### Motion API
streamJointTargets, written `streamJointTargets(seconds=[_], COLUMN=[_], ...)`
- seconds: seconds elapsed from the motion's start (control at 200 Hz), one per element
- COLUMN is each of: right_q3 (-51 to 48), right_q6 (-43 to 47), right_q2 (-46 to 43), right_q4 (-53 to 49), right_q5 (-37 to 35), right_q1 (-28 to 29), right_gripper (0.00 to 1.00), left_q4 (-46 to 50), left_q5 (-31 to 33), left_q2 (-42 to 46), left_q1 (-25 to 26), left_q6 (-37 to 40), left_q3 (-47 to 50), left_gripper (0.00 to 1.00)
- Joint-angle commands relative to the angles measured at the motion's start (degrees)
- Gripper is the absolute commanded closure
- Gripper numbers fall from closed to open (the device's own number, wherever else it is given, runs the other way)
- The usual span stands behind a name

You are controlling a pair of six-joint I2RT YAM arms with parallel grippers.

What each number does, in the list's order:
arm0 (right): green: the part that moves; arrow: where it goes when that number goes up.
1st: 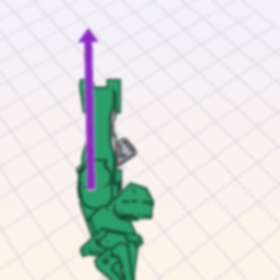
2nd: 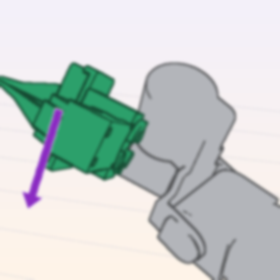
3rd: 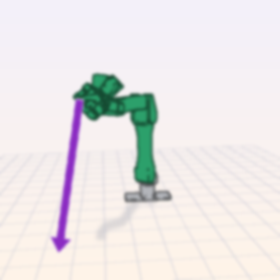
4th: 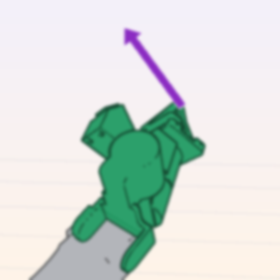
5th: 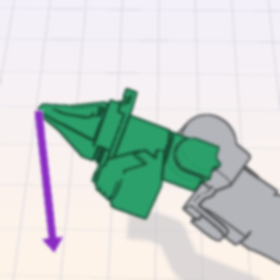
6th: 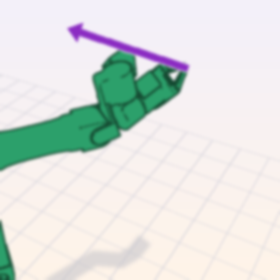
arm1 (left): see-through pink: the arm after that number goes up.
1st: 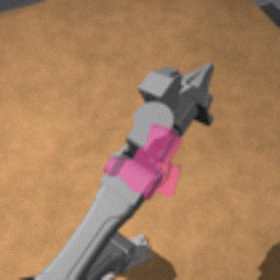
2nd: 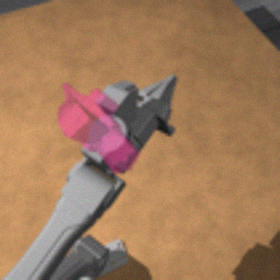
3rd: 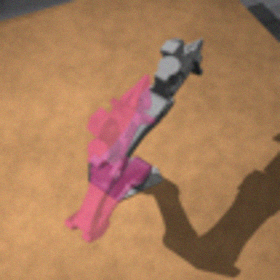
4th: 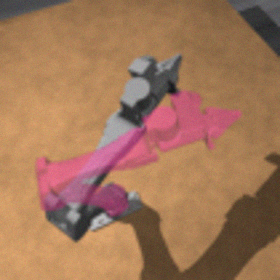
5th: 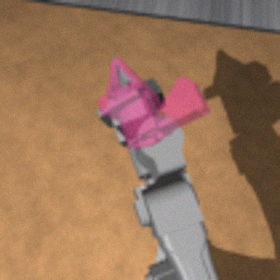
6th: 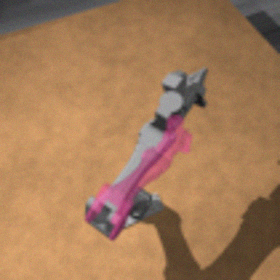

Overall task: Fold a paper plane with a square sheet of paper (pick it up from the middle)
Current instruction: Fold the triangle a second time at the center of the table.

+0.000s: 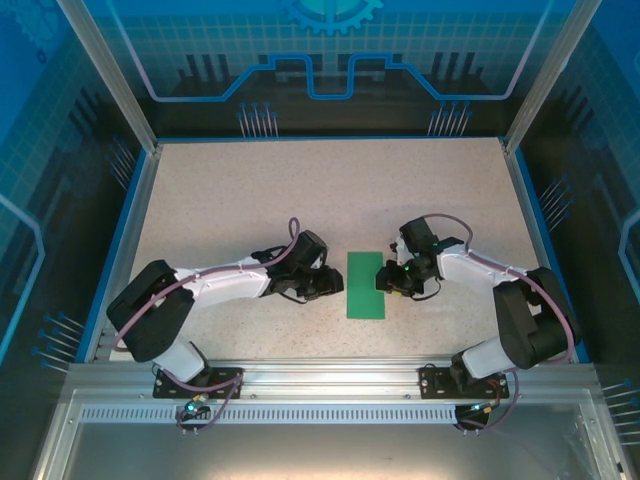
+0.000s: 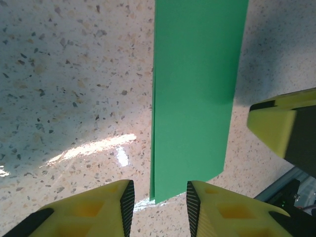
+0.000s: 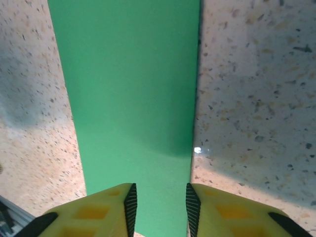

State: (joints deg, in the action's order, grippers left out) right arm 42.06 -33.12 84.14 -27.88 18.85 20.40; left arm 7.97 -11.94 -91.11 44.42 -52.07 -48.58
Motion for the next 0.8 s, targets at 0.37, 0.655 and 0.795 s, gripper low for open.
streamJointTargets(seconds=[0.37,0.655,0.795], right_q3=[-4.59,-5.21,-6.1], right_q6=[-0.98,-1.54,-2.16], right_q2=[-4.42,-2.86,-2.22], right_q4=[3.48,5.59,7.23], right_q5=[5.66,8.7,10.02], right_q1=[0.03,0.07,-0.59], right_gripper=[0.48,0.47,0.46], left_q4=[-3.11,-3.59,-4.0], left_q5=[-2.9,-3.47,-4.35], left_q2=[-3.53,-4.11,-4.85], left_q1=[0.8,0.84,0.85], left_q6=[-2.95,-3.39,-3.39], left_q3=[-0.73,-0.64,-0.47], left_gripper=[0.63,0.62,0.62])
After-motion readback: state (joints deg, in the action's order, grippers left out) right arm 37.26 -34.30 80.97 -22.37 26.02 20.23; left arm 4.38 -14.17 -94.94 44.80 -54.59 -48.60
